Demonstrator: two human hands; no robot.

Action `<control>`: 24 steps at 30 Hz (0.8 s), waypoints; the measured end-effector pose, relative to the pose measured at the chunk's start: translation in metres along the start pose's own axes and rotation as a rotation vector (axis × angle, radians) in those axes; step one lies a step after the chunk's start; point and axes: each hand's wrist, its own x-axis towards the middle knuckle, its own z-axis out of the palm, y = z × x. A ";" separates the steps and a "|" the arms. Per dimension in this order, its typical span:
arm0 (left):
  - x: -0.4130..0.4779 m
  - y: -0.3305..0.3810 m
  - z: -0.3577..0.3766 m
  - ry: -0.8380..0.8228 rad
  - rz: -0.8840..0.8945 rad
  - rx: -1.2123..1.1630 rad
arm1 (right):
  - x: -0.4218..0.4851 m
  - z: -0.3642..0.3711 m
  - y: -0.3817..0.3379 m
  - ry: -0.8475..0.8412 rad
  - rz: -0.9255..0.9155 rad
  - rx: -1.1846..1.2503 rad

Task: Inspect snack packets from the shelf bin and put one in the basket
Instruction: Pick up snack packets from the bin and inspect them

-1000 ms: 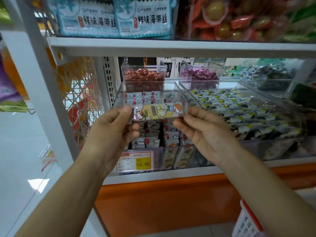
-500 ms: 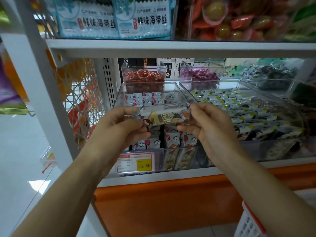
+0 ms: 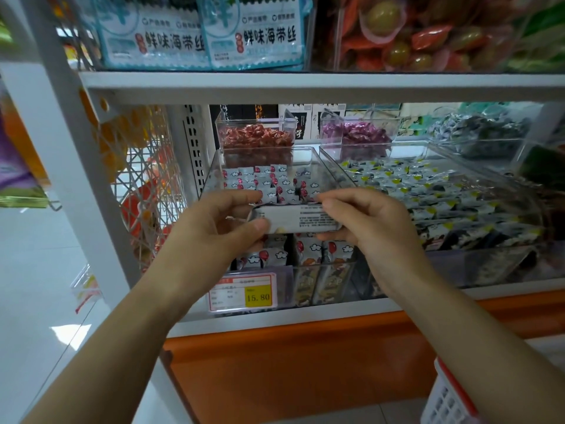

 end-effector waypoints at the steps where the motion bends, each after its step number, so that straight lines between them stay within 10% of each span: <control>1: 0.000 0.001 0.000 -0.009 0.003 0.018 | 0.000 0.000 -0.001 0.015 -0.009 0.002; 24: 0.005 0.000 0.006 0.138 0.059 0.274 | 0.000 0.004 0.002 0.050 -0.149 -0.294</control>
